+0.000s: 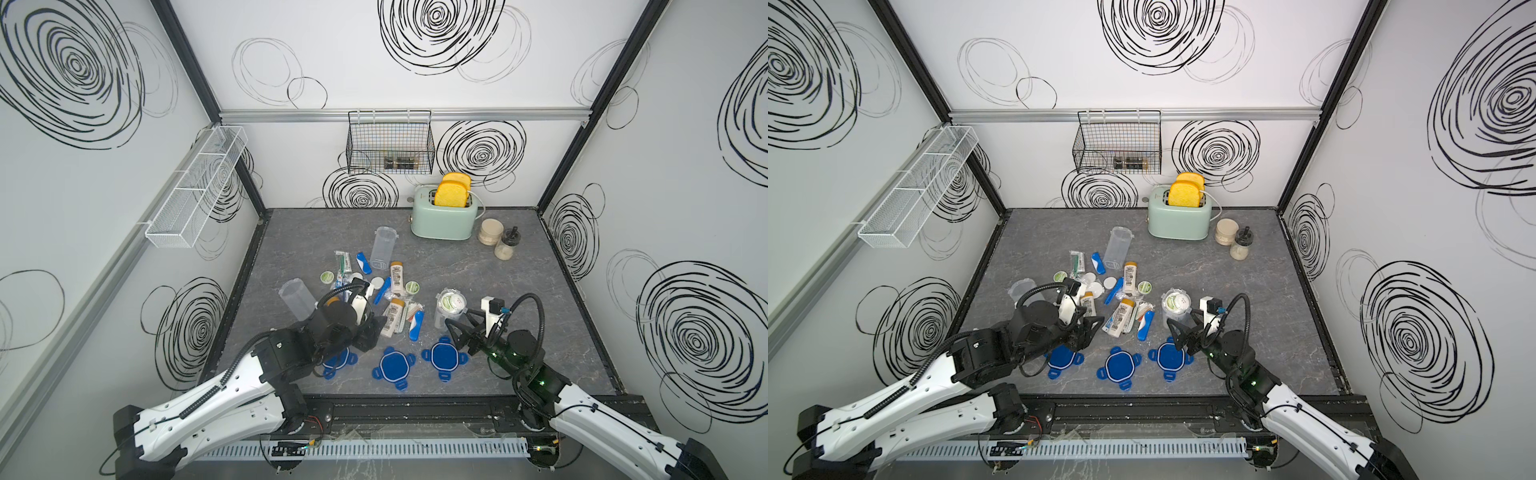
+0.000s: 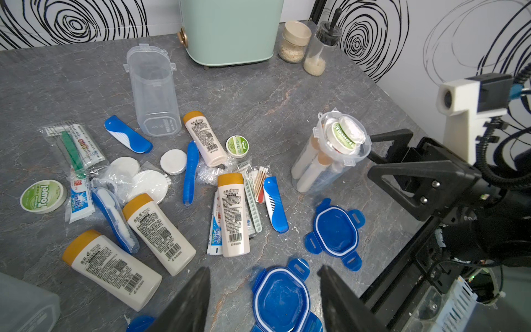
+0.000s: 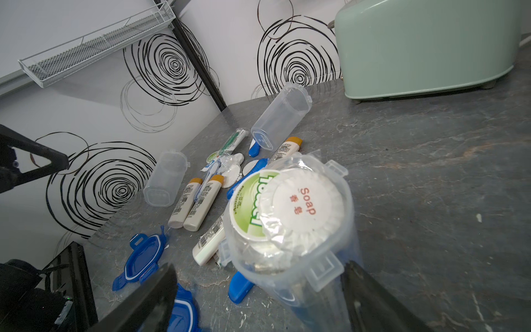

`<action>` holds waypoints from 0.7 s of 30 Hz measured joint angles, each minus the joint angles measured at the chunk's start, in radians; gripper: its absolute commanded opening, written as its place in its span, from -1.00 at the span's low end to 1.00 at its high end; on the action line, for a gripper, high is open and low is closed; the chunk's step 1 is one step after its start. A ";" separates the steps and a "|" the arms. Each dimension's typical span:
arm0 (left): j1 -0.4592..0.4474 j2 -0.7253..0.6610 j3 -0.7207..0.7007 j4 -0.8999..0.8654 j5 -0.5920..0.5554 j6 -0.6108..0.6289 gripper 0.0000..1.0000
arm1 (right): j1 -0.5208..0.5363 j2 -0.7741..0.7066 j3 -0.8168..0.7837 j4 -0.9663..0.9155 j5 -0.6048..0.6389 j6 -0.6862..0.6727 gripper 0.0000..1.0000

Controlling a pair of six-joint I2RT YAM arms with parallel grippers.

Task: Take out toiletry kits
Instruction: Pick up the container from the center of the board.

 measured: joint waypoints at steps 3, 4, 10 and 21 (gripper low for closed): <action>0.000 0.000 0.000 0.000 0.000 0.000 0.29 | 0.000 0.005 0.000 -0.011 0.000 0.010 0.79; 0.001 0.000 0.000 0.000 0.000 0.000 0.29 | 0.000 0.009 0.000 -0.018 -0.001 0.013 0.79; 0.006 0.008 0.000 0.000 0.009 0.000 0.29 | 0.000 0.032 0.000 -0.069 -0.032 0.019 0.81; 0.014 0.012 0.000 0.000 0.019 0.000 0.28 | 0.000 0.113 0.000 -0.110 -0.030 0.027 0.81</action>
